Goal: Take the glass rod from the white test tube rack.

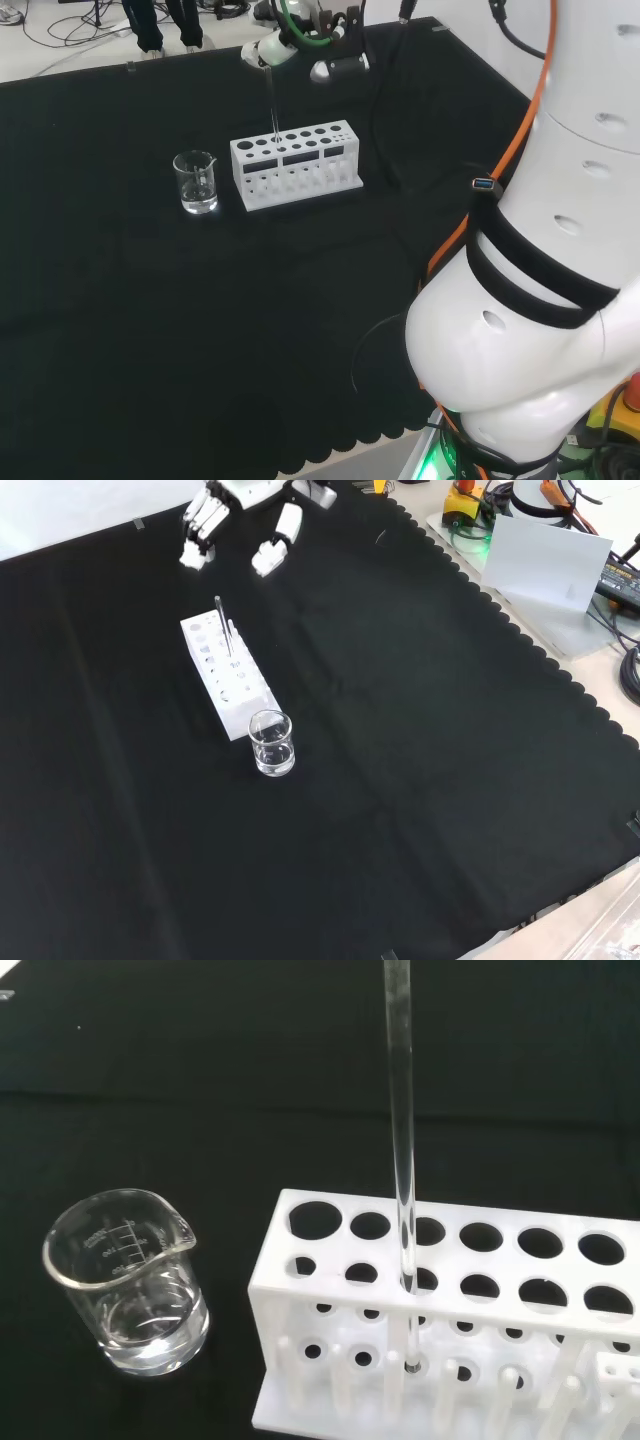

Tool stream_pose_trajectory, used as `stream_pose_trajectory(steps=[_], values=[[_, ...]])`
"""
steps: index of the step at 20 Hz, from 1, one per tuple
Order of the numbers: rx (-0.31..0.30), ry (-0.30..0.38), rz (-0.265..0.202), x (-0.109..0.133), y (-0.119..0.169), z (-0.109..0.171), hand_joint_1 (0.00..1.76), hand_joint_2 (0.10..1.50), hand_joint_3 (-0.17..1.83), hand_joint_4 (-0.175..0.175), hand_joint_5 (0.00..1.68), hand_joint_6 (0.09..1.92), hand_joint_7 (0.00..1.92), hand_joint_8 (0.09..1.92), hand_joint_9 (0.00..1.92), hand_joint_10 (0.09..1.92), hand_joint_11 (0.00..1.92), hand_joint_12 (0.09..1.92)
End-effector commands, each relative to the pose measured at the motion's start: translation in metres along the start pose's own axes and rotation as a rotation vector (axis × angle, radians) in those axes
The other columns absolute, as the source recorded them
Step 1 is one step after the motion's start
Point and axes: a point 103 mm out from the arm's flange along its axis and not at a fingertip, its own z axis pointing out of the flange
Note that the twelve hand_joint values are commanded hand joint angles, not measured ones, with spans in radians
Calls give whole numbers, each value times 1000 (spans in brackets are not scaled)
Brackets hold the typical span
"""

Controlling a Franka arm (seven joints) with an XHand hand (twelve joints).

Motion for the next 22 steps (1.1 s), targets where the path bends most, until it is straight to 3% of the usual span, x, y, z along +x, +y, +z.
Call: stream_pose_trajectory(steps=[1, 7, 17, 22], values=[[4, 3, 0, -9, 26, 14, 522, 974, 429, -175, 444, 201, 376, 912, 672, 823, 502, 1327], [4, 18, -7, -25, 41, 26, 508, 977, 430, -175, 313, 566, 429, 930, 758, 820, 590, 1300], [29, -16, 12, -39, 43, 42, 479, 978, 439, -175, 280, 650, 452, 950, 857, 869, 758, 1264], [43, -36, 13, -36, 40, 51, 480, 978, 443, -175, 285, 673, 572, 992, 938, 926, 913, 1243]])
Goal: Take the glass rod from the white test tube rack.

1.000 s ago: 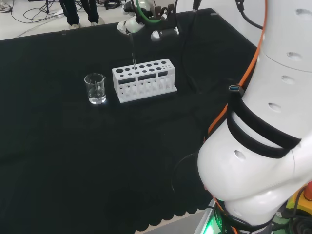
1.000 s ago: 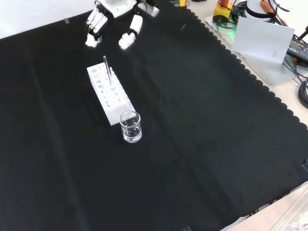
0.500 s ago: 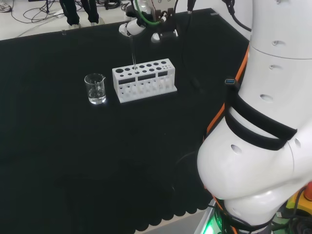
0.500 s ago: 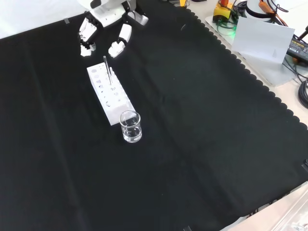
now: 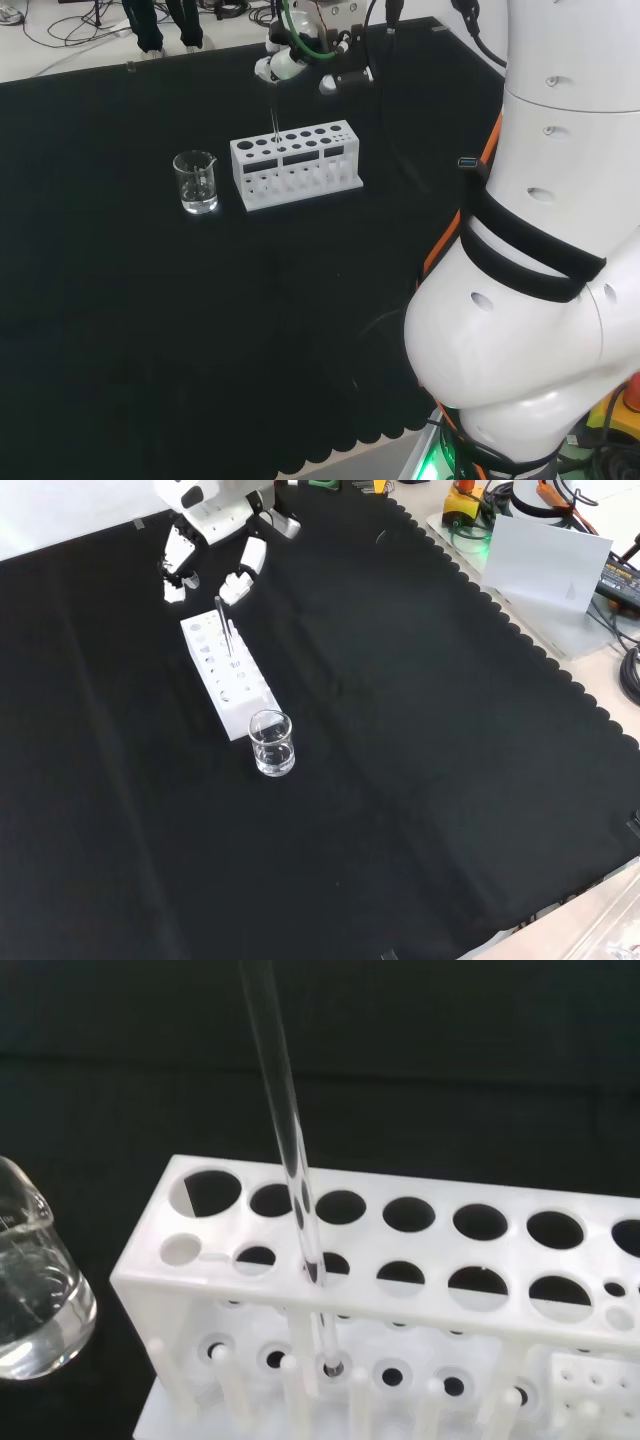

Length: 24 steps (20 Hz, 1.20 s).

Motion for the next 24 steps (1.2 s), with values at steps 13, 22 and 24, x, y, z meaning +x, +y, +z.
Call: stream_pose_trajectory(steps=[13, 22, 24], values=[[28, -39, -14, 13, 2, 14, 537, 983, 457, -175, 351, 784, 795, 1193, 1278, 1080, 1374, 1224], [40, -61, -17, 12, 2, 18, 602, 997, 454, -175, 441, 910, 953, 1326, 1466, 1105, 1583, 1213], [32, -63, -24, 13, 1, 18, 617, 998, 454, -175, 468, 927, 974, 1340, 1482, 1110, 1599, 1217]])
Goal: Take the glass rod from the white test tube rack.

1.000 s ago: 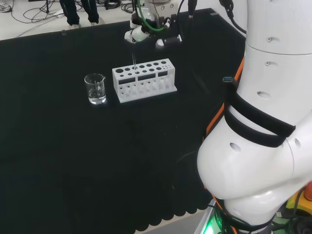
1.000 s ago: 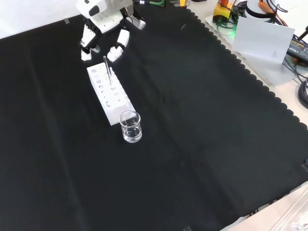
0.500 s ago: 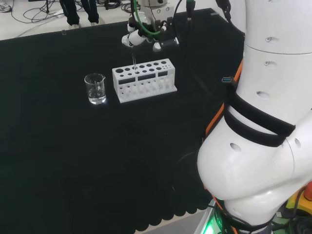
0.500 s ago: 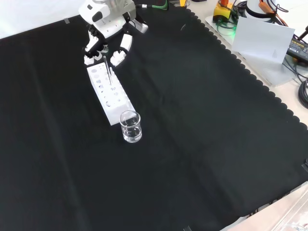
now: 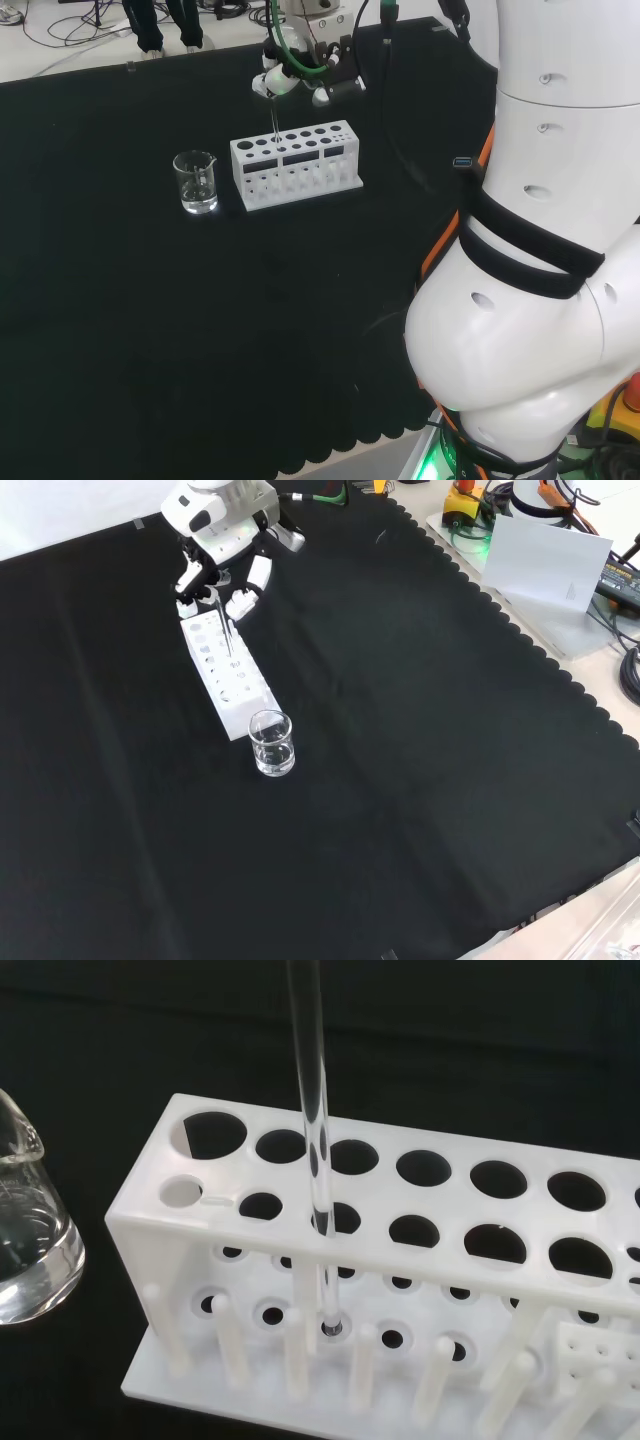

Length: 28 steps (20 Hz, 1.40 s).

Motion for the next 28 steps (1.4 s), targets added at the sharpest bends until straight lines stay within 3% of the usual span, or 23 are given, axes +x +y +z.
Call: stream_pose_trajectory(steps=[1, 8, 13, 15, 17, 20, 21, 24, 28], values=[[-11, -5, -14, 3, -3, 1, 630, 998, 454, -175, 486, 937, 986, 1347, 1492, 1111, 1608, 1216], [-29, 7, -59, 15, -5, 1, 844, 951, 484, -175, 639, 964, 1110, 1340, 1621, 1017, 1736, 1090], [-25, 20, -68, 21, -4, 0, 885, 931, 524, -175, 653, 966, 1114, 1343, 1635, 1000, 1756, 1061], [-108, 24, -51, 19, -4, -1, 1036, 1035, 318, -175, 772, 1140, 1152, 1339, 1673, 916, 1841, 876], [-193, 51, -53, 18, -4, -2, 1109, 1097, 176, -175, 835, 1189, 1209, 1334, 1687, 879, 1880, 699], [-341, 56, -73, 21, -3, -8, 1151, 1023, 269, -175, 910, 1148, 1298, 1317, 1684, 891, 1812, 591], [-364, 66, -71, 22, -3, -11, 1161, 956, 375, -175, 942, 1126, 1319, 1305, 1681, 898, 1781, 590], [-400, 81, -73, 28, -5, -25, 1263, 708, 805, -175, 1003, 1165, 1113, 1227, 1662, 918, 1714, 618], [-392, 70, -66, 33, -11, -43, 1280, 858, 525, -175, 995, 828, 1032, 1330, 1614, 945, 1642, 691]])
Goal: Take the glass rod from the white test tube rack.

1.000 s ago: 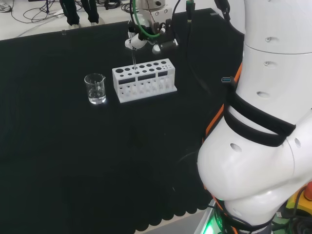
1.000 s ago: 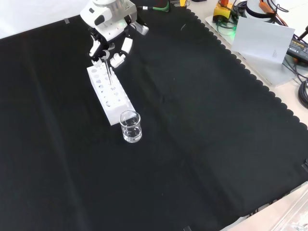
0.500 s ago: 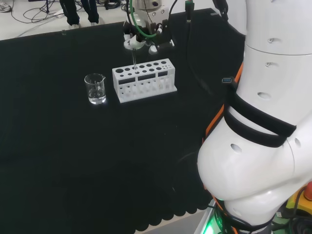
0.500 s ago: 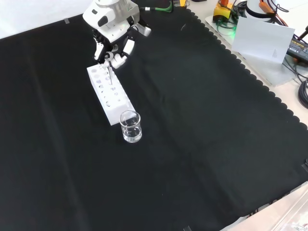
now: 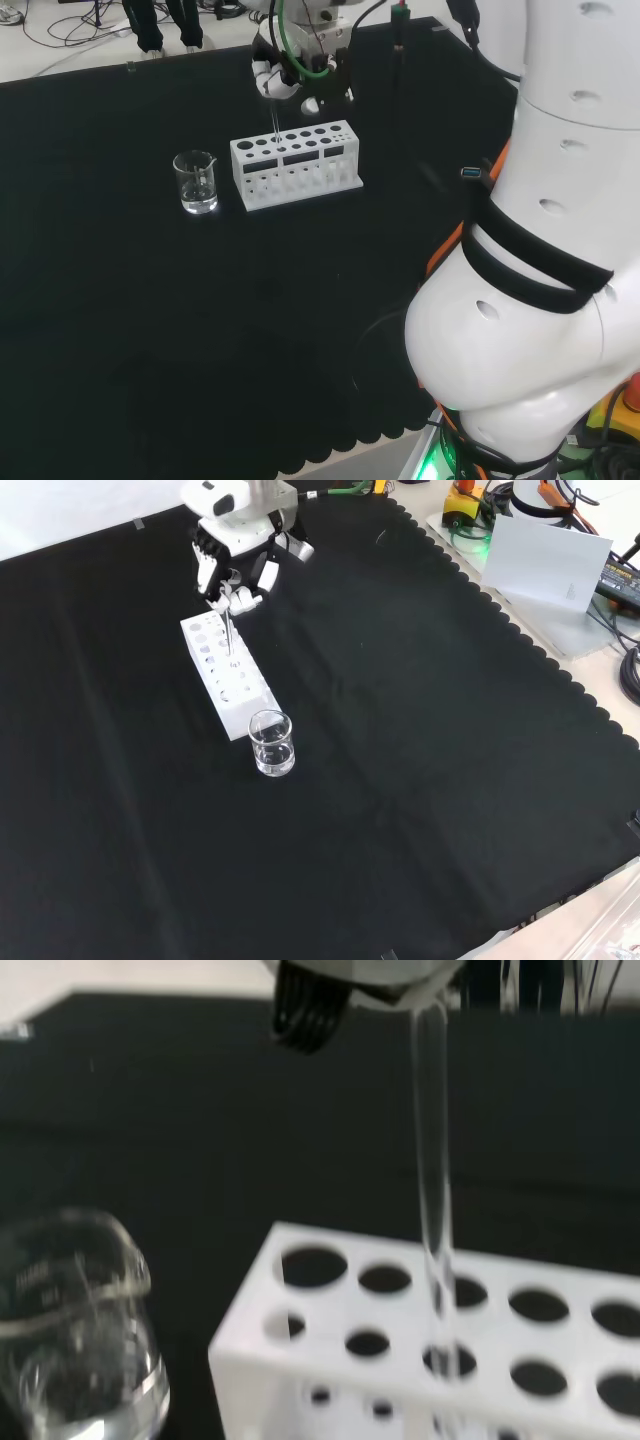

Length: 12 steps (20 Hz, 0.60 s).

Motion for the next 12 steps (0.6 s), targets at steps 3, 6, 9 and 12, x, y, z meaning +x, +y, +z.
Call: stream_pose_trajectory(steps=[3, 6, 9, 12], values=[[-109, 1, 8, 12, -3, -44, 1282, 965, 300, -175, 1030, 680, 1010, 1321, 1595, 948, 1614, 718], [-100, 4, 20, 14, -7, -54, 1282, 1019, 188, -175, 1043, 630, 1001, 1317, 1590, 948, 1609, 720], [-101, 5, 28, 15, -11, -64, 1281, 1044, 137, -175, 1044, 618, 997, 1317, 1588, 948, 1613, 717], [-110, 5, 36, 15, -17, -76, 1281, 1050, 125, -175, 1045, 613, 997, 1316, 1588, 948, 1615, 717]])
